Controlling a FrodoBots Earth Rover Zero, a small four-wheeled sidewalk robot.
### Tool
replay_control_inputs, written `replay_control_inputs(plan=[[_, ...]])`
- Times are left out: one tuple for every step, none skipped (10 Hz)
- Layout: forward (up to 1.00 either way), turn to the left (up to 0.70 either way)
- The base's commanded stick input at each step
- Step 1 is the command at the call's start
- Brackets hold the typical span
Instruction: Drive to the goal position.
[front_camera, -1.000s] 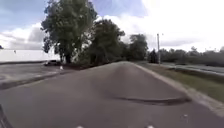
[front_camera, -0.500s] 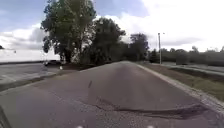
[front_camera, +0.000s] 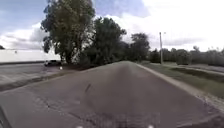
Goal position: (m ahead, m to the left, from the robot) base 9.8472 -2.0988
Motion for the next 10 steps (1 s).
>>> replay_control_inputs(plan=[[0.7, 0.0], [0.7, 0.0], [0.7, 0.0], [0.7, 0.0], [0.7, 0.0], [0.7, 0.0], [0.7, 0.0], [0.7, 0.0], [0.7, 0.0], [0.7, 0.0]])
